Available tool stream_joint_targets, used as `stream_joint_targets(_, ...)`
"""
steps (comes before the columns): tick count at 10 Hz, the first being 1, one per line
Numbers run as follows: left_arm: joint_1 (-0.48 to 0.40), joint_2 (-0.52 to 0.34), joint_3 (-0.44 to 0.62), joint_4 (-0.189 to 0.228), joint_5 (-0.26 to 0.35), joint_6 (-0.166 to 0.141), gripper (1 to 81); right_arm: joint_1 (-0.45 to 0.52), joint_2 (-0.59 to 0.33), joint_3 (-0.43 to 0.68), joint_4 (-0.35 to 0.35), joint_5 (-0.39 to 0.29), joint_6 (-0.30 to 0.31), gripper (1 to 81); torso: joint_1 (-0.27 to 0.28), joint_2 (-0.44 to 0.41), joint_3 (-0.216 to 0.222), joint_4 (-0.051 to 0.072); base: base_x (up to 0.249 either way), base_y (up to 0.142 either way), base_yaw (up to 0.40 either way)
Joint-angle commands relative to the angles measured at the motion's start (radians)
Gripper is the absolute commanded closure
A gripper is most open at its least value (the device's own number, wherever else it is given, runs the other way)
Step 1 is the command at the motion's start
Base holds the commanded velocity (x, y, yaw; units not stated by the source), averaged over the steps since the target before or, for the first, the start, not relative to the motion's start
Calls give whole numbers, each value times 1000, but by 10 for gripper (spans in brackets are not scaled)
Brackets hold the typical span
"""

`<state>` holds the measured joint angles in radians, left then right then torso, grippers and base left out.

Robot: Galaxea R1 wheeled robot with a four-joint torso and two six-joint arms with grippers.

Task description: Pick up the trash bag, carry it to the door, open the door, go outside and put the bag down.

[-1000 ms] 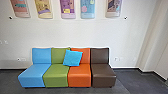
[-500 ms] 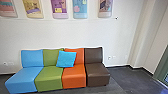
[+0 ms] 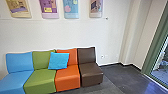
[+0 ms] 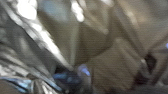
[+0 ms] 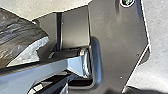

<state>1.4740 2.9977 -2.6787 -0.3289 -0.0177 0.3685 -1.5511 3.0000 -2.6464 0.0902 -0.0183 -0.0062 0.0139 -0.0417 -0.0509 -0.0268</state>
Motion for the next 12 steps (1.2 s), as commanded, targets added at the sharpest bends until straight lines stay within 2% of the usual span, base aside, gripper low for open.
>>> stream_joint_targets(1,-51,0,-1,4,62,4,811,44,0,4,-4,-58,-1,10,0,0,0,0,0,0,-249)
stream_joint_targets(12,-48,-3,-6,-1,61,4,811,42,9,2,-4,-55,-1,10,0,0,0,0,0,0,-273)
